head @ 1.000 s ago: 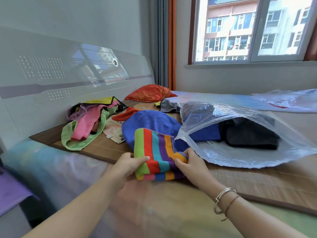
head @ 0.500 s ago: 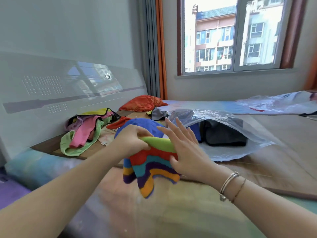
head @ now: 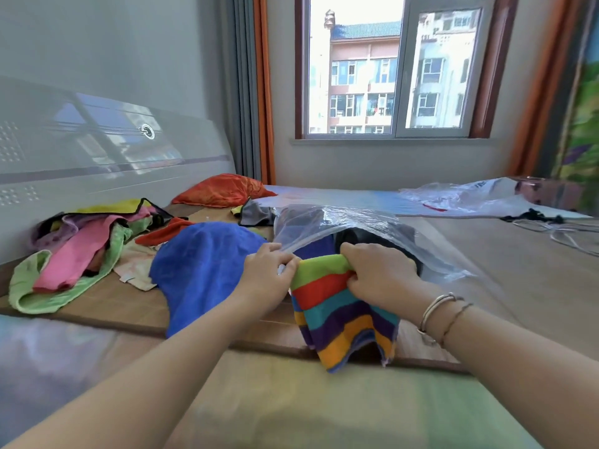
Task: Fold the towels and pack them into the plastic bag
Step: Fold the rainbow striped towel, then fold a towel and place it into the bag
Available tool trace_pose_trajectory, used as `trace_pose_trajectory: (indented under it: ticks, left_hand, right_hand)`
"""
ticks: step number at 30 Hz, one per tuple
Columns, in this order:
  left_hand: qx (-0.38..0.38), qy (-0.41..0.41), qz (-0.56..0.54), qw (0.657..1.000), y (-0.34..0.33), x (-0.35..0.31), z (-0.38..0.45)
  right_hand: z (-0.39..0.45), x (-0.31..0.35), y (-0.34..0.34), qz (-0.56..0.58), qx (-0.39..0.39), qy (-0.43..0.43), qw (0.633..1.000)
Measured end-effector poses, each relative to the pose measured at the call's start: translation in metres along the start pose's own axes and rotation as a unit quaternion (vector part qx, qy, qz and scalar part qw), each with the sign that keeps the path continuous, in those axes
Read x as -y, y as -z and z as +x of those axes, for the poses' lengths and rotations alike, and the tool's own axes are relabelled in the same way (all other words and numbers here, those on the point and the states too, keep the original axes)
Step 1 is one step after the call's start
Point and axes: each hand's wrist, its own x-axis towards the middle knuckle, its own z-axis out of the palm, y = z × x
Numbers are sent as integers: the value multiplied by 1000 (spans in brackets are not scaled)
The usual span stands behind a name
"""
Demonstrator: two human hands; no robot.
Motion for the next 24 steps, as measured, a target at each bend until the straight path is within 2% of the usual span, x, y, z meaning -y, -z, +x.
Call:
trace_pose_trajectory:
  ticks: [4,6,9,11,13,16,18,21,23,24]
  left_hand:
    - [56,26,170,984,-25,21,32]
    - [50,23,210,976,-38,35,48]
    - [-64,-36,127,989,-51,52,62]
    - [-130,-66,80,986,-53,58,66]
    - [-168,-78,94,978,-53,62,67]
    - [-193,-92,76,974,-54,63,67]
    - [-196,-101,58,974,-54,63,67]
    - [-239,-120,-1,964,-63,72,62]
    - [-293,-139,-44,945,-74,81,56]
    - [-322,-142,-67,934,-81,86,53]
  right_hand:
    - [35,-2,-40,-83,-8,27,996]
    - [52,-4,-60,-110,4,32,993]
    - [76,-6,-81,-98,29,12,995]
    - [95,-7,-90,-36,50,-30,998]
    - [122,-8,-99,19,50,-85,995]
    - [168,-11,-121,57,11,-178,982]
    - [193,-12,-142,7,-2,-200,980]
    - [206,-10,-174,-128,23,-153,980]
    - [198,-8,-183,-189,-23,-100,977]
    - [189,-6,-179,-219,-76,-67,971]
